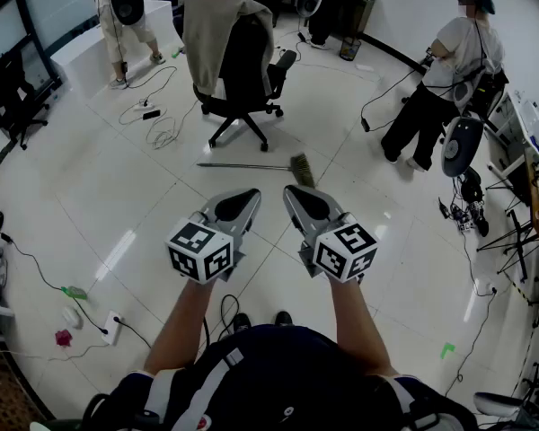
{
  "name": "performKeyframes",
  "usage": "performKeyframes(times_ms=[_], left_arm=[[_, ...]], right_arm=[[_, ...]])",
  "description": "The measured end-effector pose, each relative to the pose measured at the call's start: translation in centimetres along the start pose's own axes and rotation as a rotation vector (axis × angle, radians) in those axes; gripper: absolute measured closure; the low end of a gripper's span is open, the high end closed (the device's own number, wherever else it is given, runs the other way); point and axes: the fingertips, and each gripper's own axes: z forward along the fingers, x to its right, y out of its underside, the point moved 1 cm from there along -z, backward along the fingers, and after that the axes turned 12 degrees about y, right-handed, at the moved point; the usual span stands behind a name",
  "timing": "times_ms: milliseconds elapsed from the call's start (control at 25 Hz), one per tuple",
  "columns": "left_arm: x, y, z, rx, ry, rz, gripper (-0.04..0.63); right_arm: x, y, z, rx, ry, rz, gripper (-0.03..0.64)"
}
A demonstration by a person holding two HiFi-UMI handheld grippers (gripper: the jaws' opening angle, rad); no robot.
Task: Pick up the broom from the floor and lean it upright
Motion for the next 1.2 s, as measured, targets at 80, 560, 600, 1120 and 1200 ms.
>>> performKeyframes(times_ms=[80, 560, 600, 1120, 1200], left_arm=[[-1.0, -0.1, -0.9, 0.0, -0.002, -0.003, 0.595], [-6.3, -0.8, -3.0, -0.005, -0.053, 0.002, 0.595], [-7.0, -0.9, -2.6, -0.007, -0.059, 0.003, 0.595], [-17.8, -0.3, 6.1, -0.061, -0.172, -0.026, 0.595], [-19.6, -0.6, 7.0, -0.066, -0.196, -0.02, 0.595]], right_arm=[[-0.8, 0.1, 0.9, 0.001, 0.001, -0.004, 0.611], [-0.5, -0.3, 5.2, -0.005, 0.007, -0.014, 0.611], [-0.1, -0.3, 5.8, -0.006, 0.003, -0.012, 0.611], [9.6, 0.1, 17.7, -0.033, -0.118, 0.019, 0.611], [10.7, -0.1, 19.6, -0.036, -0.139, 0.011, 0.611]])
